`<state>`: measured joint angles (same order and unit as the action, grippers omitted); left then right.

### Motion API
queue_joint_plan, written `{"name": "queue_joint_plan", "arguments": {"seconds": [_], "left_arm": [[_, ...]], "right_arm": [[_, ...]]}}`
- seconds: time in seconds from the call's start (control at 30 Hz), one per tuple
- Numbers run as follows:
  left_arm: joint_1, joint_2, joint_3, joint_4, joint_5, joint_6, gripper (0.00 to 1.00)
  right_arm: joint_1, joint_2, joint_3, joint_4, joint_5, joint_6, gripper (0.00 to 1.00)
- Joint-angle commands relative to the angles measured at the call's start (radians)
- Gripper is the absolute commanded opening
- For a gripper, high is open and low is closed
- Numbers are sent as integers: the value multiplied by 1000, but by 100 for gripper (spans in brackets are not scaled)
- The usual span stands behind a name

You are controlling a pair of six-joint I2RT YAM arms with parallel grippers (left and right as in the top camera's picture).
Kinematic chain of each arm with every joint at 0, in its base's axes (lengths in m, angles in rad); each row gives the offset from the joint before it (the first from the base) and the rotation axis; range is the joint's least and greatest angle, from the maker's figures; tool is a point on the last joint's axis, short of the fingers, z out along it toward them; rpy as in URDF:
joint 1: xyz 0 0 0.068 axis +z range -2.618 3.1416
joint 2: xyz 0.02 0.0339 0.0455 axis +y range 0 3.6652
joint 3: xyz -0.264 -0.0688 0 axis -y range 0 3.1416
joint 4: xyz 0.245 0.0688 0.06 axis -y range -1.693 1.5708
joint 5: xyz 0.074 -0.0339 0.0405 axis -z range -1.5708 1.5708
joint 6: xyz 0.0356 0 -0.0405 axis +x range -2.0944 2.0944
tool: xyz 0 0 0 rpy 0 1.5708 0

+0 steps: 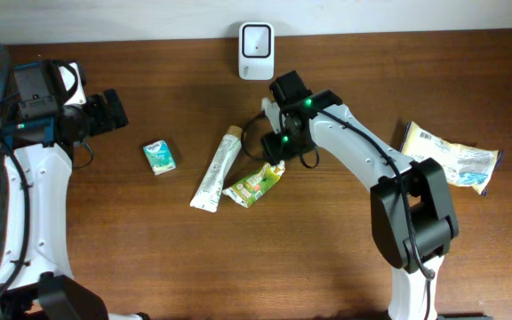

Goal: Scan the item barcode

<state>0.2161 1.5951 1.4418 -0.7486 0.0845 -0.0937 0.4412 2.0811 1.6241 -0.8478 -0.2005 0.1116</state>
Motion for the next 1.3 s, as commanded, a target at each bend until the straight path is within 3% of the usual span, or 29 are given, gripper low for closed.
{"name": "queue_joint_plan", "arguments": {"seconds": [0.0, 0.1, 0.47, 0.63, 0.7, 0.83, 0.9, 1.1, 1.2, 1.27], "left_arm": [[1, -2, 0, 3, -3, 13, 99], [1, -2, 0, 3, -3, 13, 99], [1, -2, 0, 3, -3, 13, 99], [1, -2, 0, 3, -3, 13, 99], [1, -2, 0, 3, -3, 13, 99], [1, -2, 0, 3, -3, 13, 99], [1, -2, 0, 3, -3, 13, 99], [1, -2, 0, 3, -3, 13, 99], [1, -2, 0, 3, -3, 13, 99], [1, -2, 0, 3, -3, 13, 99]], "right_arm": [[15, 3, -2, 21, 92, 350, 59], [32, 11, -3, -6, 178, 402, 60], [32, 60, -3, 23, 172, 372, 66], [29, 60, -3, -121, 156, 360, 66], [14, 59, -3, -232, 153, 269, 65], [-5, 59, 9, -386, -17, -159, 60], [-5, 57, 48, -467, -72, -292, 59], [7, 55, 230, -565, -136, -326, 69], [47, 55, 182, -582, -138, -425, 79], [76, 55, 128, -585, -137, -483, 81]]}}
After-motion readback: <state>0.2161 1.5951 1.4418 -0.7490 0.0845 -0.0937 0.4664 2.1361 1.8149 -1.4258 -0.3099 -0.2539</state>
